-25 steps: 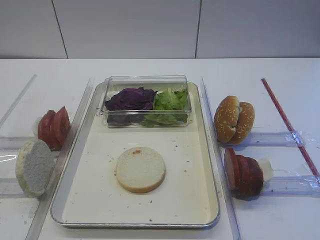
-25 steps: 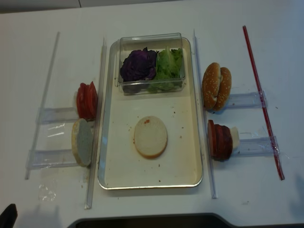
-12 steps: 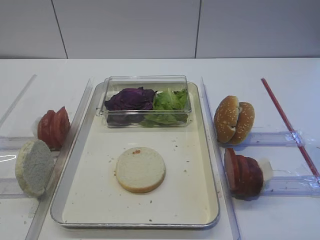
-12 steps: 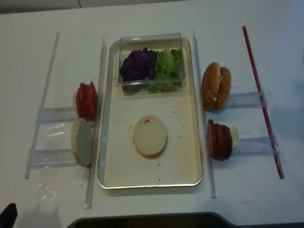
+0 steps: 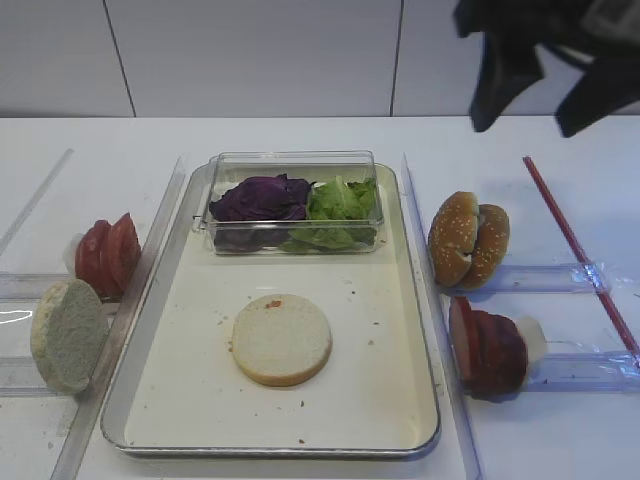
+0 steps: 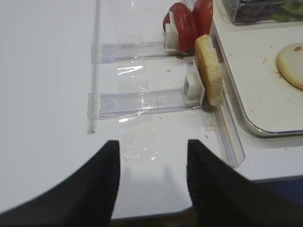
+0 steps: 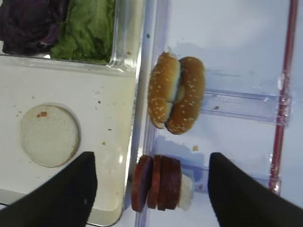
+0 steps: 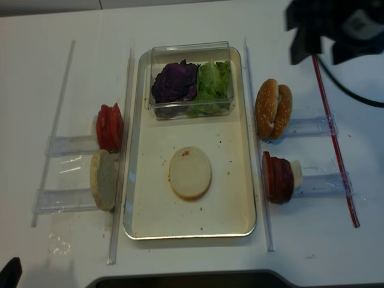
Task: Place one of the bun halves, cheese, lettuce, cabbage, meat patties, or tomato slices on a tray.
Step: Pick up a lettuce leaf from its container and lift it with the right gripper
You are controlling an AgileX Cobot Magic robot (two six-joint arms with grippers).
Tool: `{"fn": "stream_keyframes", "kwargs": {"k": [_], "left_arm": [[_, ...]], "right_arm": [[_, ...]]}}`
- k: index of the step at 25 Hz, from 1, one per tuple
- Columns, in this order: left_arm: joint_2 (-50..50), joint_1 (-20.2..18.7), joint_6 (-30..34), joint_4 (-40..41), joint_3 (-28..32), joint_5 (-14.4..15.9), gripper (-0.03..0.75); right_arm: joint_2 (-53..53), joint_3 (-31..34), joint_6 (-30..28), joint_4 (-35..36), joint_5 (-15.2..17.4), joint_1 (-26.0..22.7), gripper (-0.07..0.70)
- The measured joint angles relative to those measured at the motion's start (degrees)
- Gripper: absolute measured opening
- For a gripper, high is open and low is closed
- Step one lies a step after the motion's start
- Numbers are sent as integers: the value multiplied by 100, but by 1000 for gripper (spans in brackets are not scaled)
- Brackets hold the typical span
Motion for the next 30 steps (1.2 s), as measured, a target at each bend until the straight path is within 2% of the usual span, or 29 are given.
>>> {"fn": "stream_keyframes", "kwargs": {"k": [5,13,18,23,30], "left_arm": [[0,0,0,0,0,0,316],[0,0,0,0,0,0,316],[0,0,0,0,0,0,315],[0,0,0,0,0,0,315],[0,0,0,0,0,0,315]], "right_arm": [[1017,-721,170,-33,-33,453,508],[2179,-1751,177,33,-55,488,508],[2646,-2105,177,185,-69,488,508],[2887,-2184,177,488,-90,488,508],[3269,-2468,140,426,-332,838,508]]}}
